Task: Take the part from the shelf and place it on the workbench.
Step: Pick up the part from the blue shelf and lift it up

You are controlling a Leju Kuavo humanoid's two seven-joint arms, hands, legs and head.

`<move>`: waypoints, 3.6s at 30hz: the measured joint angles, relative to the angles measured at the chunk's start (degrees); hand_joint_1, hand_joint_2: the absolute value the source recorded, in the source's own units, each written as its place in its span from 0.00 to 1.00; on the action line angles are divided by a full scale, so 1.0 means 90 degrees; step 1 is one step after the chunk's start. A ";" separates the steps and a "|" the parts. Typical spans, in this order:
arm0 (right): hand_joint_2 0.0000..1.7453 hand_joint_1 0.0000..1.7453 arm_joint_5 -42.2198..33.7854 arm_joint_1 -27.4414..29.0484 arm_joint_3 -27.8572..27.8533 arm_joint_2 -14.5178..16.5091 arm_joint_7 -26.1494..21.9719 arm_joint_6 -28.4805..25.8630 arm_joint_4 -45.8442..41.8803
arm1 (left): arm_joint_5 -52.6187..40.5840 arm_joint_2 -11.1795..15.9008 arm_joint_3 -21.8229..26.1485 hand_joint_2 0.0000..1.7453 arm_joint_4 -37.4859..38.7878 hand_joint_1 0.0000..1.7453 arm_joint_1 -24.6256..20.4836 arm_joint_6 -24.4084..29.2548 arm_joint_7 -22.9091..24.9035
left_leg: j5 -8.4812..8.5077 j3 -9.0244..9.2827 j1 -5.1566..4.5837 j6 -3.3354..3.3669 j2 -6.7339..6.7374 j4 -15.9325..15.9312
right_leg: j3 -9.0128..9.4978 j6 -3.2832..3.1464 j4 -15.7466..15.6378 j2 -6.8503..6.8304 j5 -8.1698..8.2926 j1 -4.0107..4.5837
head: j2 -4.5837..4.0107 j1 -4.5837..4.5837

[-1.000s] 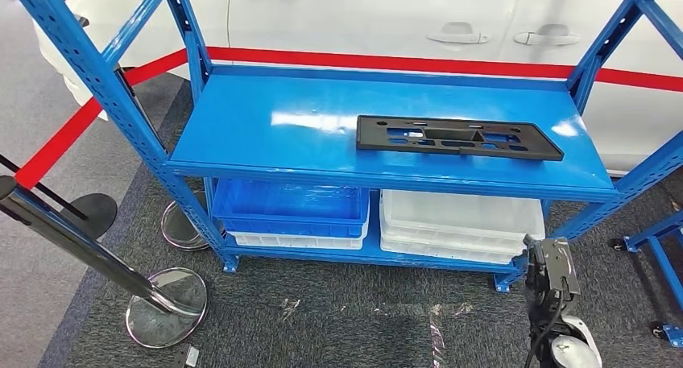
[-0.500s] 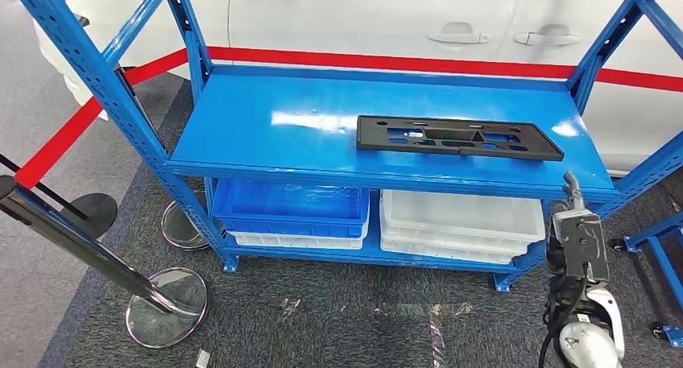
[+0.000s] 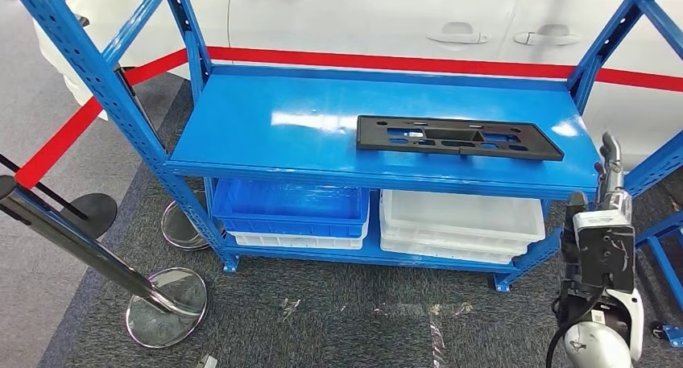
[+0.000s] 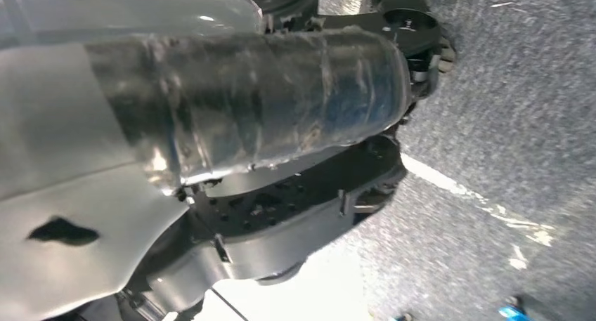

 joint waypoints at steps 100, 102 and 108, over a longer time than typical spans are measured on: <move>1.00 0.00 0.2882 -0.2216 0.2527 0.0232 0.0841 0.0854 0.2693 | 0.0310 0.0866 -0.1697 0.00 -0.1164 0.00 -0.0296 0.0316 0.0488 | 0.0019 -0.0010 0.0001 -0.0004 -0.0026 0.0000 | 0.0034 -0.0001 0.0009 -0.0032 0.0002 0.0001 | 0.0000 -0.0002; 1.00 0.00 0.2882 -0.2197 0.2499 0.0245 0.0836 0.0854 0.2701 | 0.0310 0.0865 -0.1697 0.00 -0.1164 0.00 -0.0296 0.0316 0.0484 | 0.0019 -0.0010 0.0001 -0.0004 -0.0026 0.0000 | 0.0034 -0.0002 0.0009 -0.0032 0.0002 0.0001 | 0.0000 -0.0002; 1.00 0.00 0.2882 -0.2173 0.2444 0.0265 0.0827 0.0857 0.2706 | 0.0310 0.0865 -0.1696 0.00 -0.1164 0.00 -0.0296 0.0315 0.0472 | 0.0019 -0.0010 0.0001 -0.0004 -0.0025 0.0000 | 0.0034 -0.0002 0.0009 -0.0031 0.0002 0.0001 | 0.0000 -0.0002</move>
